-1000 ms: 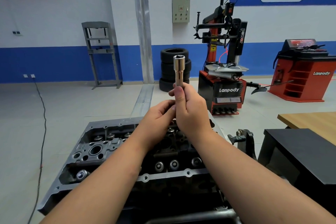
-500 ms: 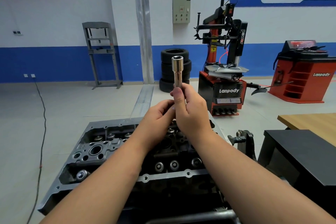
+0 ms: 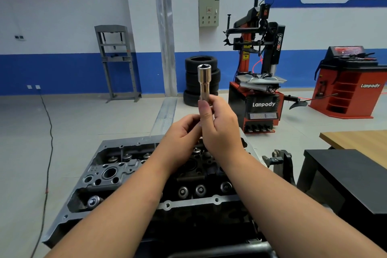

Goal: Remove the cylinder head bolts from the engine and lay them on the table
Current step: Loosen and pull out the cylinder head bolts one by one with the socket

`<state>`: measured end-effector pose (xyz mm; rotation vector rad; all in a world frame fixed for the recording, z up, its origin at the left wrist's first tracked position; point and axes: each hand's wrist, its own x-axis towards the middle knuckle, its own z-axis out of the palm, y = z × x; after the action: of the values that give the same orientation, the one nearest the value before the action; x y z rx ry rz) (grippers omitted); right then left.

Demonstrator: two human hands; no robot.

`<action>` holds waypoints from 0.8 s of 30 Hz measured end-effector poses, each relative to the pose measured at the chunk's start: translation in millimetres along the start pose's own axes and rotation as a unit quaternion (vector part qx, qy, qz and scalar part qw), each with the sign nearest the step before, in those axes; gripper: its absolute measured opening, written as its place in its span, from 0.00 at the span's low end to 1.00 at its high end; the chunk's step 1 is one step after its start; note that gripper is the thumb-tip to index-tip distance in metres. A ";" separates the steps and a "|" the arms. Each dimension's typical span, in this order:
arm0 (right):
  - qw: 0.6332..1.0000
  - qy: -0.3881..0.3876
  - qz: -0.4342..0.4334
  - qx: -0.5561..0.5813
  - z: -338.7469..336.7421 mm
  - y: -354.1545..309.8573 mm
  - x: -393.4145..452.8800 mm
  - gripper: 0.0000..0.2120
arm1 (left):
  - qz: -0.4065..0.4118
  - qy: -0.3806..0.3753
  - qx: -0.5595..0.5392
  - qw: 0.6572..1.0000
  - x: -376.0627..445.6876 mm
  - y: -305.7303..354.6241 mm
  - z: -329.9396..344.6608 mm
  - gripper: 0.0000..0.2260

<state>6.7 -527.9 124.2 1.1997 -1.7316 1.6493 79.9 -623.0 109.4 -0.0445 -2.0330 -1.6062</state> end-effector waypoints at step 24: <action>1.000 0.005 -0.001 0.011 -1.1 -1.0 0.5 0.06 | -0.015 0.026 0.002 1.000 0.5 -1.4 -0.3 0.09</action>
<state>6.9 -527.0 125.4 1.2013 -1.7091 1.6751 79.1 -623.8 108.5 0.0290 -2.0067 -1.6043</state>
